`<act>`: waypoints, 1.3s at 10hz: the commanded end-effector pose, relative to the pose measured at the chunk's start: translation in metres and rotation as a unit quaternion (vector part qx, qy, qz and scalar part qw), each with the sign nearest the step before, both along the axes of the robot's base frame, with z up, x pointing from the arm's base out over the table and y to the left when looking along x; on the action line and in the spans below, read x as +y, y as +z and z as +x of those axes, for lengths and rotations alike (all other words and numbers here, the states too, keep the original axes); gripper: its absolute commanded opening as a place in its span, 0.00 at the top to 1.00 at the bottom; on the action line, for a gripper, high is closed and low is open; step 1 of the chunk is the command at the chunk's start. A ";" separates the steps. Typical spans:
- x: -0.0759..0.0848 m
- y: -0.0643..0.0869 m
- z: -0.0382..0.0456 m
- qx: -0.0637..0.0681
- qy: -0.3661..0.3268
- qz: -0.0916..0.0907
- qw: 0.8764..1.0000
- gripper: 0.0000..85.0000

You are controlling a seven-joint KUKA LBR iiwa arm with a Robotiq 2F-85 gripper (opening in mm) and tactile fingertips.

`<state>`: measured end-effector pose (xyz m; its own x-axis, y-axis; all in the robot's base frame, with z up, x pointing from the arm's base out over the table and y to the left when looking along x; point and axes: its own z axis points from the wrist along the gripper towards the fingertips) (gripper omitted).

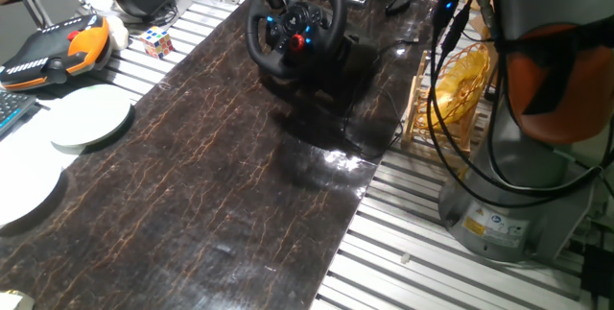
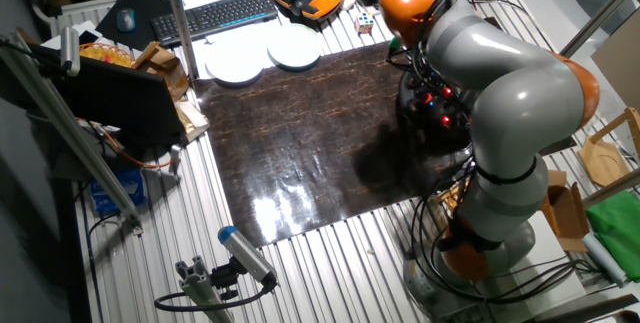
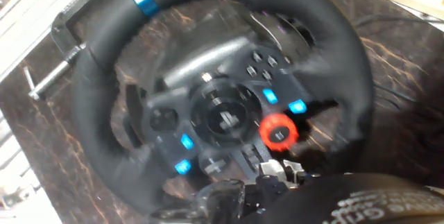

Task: Rotate the steering wheel 90 degrees counterclockwise

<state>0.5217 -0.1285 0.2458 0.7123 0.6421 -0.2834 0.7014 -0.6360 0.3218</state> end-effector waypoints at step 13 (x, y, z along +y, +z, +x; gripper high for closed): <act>-0.081 0.015 0.0133 -0.034 -0.085 -0.059 0.994 0.99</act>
